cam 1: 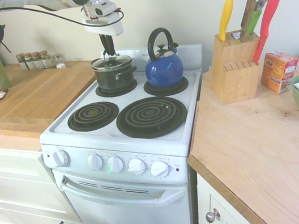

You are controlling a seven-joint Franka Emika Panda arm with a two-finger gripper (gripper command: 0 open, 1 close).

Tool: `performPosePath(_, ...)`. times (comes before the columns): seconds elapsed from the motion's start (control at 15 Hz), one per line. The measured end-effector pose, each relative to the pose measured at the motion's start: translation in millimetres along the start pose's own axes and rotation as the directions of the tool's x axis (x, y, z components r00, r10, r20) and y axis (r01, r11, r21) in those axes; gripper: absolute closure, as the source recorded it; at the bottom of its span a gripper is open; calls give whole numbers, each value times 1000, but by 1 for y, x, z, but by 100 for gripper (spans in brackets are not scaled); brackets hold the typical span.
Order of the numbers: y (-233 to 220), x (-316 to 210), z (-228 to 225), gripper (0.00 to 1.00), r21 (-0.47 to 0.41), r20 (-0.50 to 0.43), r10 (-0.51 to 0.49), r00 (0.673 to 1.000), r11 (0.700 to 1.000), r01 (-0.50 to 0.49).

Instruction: Cover the lid of the pot

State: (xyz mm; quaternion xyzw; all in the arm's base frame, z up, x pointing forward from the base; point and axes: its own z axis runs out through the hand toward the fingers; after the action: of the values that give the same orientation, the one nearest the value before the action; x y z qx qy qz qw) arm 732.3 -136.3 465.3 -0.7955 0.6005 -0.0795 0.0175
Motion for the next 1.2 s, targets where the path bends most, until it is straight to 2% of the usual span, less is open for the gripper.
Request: performPosePath(1.2, 2, -9, -4, 100, 2, -6, -8, 1000, 1000, 8)
